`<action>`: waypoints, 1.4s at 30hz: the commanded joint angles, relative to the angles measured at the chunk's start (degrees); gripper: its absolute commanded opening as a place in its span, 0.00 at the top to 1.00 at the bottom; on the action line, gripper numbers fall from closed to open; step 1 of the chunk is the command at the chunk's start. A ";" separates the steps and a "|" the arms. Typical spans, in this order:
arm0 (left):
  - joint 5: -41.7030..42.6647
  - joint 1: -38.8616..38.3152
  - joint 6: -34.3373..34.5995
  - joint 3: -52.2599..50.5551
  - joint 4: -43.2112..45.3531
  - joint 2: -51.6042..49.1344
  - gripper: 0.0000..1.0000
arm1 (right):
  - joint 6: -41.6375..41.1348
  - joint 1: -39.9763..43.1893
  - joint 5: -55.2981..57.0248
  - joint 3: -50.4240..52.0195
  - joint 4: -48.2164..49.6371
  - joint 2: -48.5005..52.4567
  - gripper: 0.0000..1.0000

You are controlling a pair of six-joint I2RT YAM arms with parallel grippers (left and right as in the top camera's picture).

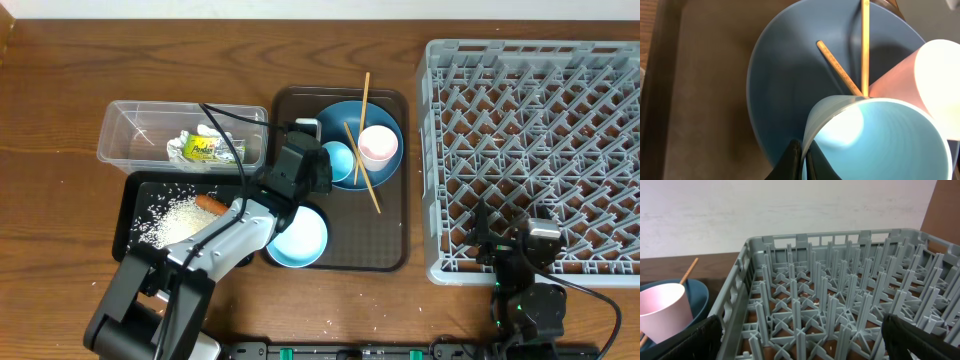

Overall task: Sort waste into correct bins and load items into the dishwasher rack
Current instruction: 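Lift the light-blue cup and tilt it toward the rack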

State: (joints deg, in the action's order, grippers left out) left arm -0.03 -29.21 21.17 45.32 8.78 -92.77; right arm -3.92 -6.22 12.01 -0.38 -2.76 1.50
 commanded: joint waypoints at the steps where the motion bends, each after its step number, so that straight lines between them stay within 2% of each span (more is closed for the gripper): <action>1: -0.63 1.05 -0.09 -0.09 -0.83 1.88 0.94 | -0.28 -0.72 -0.26 0.07 -0.26 0.00 0.01; 4: 0.68 2.45 -0.11 -0.09 -1.55 2.86 0.94 | -0.28 -0.72 -0.28 0.07 -0.26 0.00 0.01; 6: 4.42 4.07 -0.09 -0.09 -2.14 4.15 0.94 | -0.28 -0.72 -0.26 0.07 -0.26 0.00 0.01; 13: 32.28 13.94 -1.64 -0.09 -2.78 8.85 0.94 | -0.31 -0.72 -0.28 0.07 -0.26 0.00 0.01; 18: 44.70 23.10 -1.99 -0.09 -2.78 9.29 0.94 | -0.28 -0.72 -0.26 0.07 -0.26 0.00 0.01; 23: 60.54 30.34 -7.28 -0.09 -1.81 9.29 0.94 | -0.28 -0.72 -0.26 0.07 -0.26 0.00 0.01; 27: 73.11 32.33 -11.85 -0.09 1.20 9.29 0.94 | -0.28 -0.72 -0.28 0.07 -0.26 0.00 0.01; 29: 75.95 32.30 -12.39 -0.11 2.51 9.29 0.94 | -0.28 -0.72 -0.26 0.07 -0.26 0.00 0.01; 42: 76.15 32.04 -12.39 -0.11 3.10 9.29 0.94 | -0.28 -0.72 -0.26 0.07 -0.26 0.02 0.01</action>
State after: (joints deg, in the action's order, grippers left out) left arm 74.22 2.85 10.17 45.32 11.64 -84.01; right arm -3.92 -6.22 12.01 -0.38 -2.76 1.50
